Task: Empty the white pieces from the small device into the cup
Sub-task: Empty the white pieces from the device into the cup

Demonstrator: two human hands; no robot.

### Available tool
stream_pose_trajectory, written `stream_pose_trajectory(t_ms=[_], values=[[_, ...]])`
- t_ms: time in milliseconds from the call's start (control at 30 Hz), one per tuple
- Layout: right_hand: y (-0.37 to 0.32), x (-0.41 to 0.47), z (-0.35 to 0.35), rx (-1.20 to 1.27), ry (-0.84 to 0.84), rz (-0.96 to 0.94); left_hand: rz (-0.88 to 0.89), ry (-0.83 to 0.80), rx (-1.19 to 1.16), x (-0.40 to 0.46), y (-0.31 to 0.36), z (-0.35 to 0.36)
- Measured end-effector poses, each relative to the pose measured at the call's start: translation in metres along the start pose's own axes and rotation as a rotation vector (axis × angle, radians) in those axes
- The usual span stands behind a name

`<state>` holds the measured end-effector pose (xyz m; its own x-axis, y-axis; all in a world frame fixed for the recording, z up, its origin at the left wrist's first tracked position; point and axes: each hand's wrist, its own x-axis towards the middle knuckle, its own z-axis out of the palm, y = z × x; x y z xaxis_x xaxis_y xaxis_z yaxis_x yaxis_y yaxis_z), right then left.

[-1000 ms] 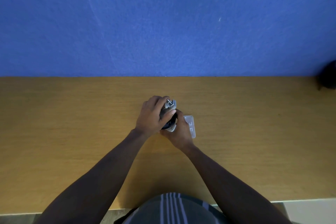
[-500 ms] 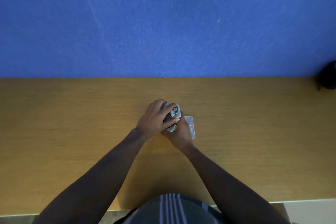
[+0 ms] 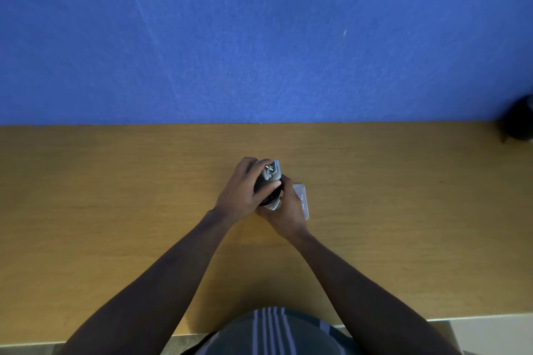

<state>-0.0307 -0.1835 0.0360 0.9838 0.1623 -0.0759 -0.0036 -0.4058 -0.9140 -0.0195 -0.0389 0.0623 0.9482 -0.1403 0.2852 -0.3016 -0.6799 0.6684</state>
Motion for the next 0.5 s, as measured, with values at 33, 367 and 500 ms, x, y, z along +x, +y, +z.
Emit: stream_pose_trajectory(t_ms=[33, 367, 500], values=[[0.0, 0.0, -0.001, -0.004, 0.003, -0.01, -0.058, 0.028, -0.076, -0.001, 0.002, 0.0], [0.012, -0.001, -0.016, -0.002, 0.065, 0.02, -0.494, 0.314, -0.855, 0.014, 0.018, -0.012], [0.02, 0.001, -0.029, 0.008, 0.122, 0.059, -0.647, 0.292, -1.12, 0.019, 0.018, -0.013]])
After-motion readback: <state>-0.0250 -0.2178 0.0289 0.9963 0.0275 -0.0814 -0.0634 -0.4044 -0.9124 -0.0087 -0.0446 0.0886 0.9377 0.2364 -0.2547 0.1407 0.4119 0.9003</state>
